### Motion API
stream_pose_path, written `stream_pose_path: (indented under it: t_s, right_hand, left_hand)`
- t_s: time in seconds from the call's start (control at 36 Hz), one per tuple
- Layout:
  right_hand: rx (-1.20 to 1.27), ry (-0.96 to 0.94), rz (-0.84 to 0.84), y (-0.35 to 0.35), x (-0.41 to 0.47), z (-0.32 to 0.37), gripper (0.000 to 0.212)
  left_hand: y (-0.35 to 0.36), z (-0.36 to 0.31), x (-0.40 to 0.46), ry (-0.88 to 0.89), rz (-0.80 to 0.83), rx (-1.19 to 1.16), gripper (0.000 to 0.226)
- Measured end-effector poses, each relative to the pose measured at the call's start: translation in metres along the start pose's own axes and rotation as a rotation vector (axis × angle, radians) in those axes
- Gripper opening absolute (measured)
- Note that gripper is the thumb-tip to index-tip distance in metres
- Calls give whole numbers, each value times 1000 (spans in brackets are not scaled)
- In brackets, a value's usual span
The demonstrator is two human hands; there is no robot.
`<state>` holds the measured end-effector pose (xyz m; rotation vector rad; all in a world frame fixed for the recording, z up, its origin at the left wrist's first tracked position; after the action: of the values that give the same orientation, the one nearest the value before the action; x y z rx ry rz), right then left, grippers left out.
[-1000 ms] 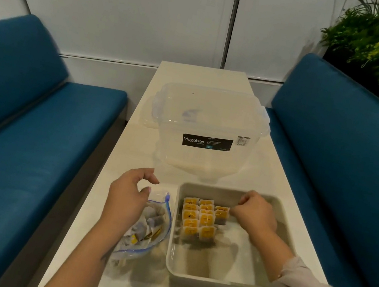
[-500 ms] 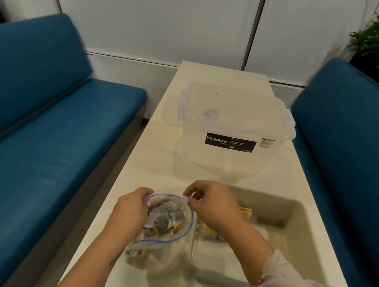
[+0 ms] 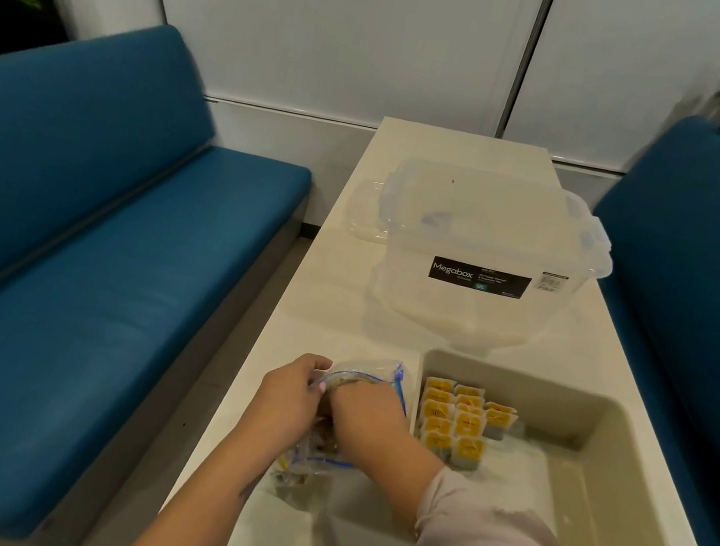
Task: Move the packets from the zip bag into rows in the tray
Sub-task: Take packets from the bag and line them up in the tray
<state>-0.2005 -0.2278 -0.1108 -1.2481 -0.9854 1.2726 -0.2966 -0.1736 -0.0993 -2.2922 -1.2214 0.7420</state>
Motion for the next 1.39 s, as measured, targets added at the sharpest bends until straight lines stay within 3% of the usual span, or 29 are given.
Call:
stream_pose_path:
  t_s: [0.14,0.5,0.64,0.75,1.0,1.14,1.39]
  right_hand:
    - [110,45,33,-11,-2,-10,28]
    - [445,91,91,-48,-16,-39,11]
    - [591,118,92,-62,-21,-46,18]
    - [760,167,-4,-71,-22,-51,28]
    - [1104,202,-151,-83,-26,-57,24]
    - [1104,205,-155,-82,-27,-61,27]
    - [1159,219,-321,-85,-33,-78,10]
  left_hand:
    - [-3,2,2,-2,8,10,29]
    - [-5,1,3,17,33,-28,32]
    - [-10,-13,-5,118,-195,-202,26]
    - [-15,-26,-11,197,-343,-396,16]
    - [-10,-40,-11,85,-39,-478,30]
    - [-4,-42,-10,32,68,-610,22]
    - [5,-50,-12,-12,205,-739,16]
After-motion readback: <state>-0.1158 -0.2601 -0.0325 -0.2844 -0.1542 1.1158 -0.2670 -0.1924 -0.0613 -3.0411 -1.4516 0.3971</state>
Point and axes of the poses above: each hand's wrist, its own x-axis towards the middle knuckle, its own y-axis out of the palm, z = x × y, the point moved 1 cm from there along x, towards the middle knuckle, and after that the axes turned 6 degrees about -y, right-handed, at the moved point
